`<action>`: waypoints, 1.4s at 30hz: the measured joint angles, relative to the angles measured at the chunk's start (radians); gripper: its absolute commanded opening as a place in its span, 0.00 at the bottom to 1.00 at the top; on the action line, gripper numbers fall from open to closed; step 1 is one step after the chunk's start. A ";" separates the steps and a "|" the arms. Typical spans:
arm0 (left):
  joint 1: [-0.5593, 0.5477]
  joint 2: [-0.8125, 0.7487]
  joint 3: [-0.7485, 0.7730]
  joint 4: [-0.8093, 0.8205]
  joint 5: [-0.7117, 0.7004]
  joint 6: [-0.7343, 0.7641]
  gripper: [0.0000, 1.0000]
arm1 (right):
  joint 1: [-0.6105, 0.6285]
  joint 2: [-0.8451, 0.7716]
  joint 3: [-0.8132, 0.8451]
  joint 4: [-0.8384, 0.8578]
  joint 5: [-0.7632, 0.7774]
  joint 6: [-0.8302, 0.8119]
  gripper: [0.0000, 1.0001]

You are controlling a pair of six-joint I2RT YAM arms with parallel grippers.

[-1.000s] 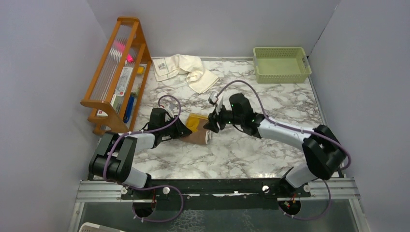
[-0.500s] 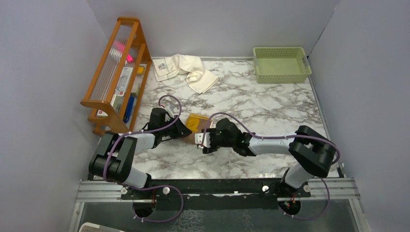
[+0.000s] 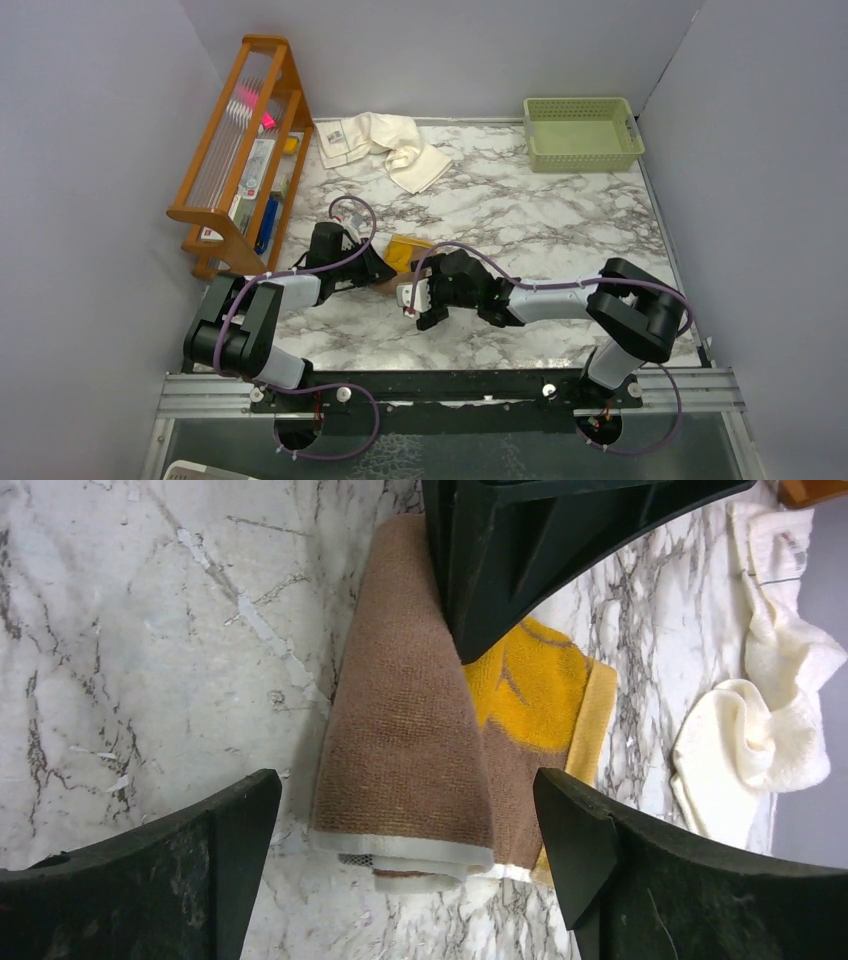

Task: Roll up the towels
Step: Roll the towel at the center of the board.

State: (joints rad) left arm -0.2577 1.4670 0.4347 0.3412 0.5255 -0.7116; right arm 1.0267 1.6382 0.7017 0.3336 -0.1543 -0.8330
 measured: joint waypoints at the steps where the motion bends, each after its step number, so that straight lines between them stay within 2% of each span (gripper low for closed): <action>1: 0.000 0.000 0.002 -0.003 0.000 0.002 0.18 | 0.001 0.000 0.000 0.005 0.007 -0.004 1.00; 7: 0.000 0.000 0.008 -0.015 0.000 0.008 0.18 | 0.002 0.034 0.042 0.000 0.027 -0.001 0.92; 21: -0.002 0.000 0.014 -0.028 -0.001 0.019 0.18 | 0.002 0.082 0.128 -0.165 -0.047 0.141 0.52; 30: -0.004 0.000 0.016 -0.034 -0.001 0.023 0.18 | 0.002 0.090 0.132 -0.177 -0.052 0.180 0.45; 39: 0.000 -0.003 0.037 -0.079 -0.008 0.034 0.18 | -0.009 0.153 0.222 -0.227 -0.051 0.266 0.02; 42: 0.010 -0.014 0.048 -0.109 -0.021 0.042 0.20 | -0.025 0.173 0.267 -0.271 -0.084 0.301 0.01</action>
State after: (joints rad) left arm -0.2474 1.4532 0.4828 0.2321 0.5041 -0.6701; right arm 1.0016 1.8111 0.9684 0.0628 -0.2379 -0.5323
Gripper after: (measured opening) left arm 0.182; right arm 0.147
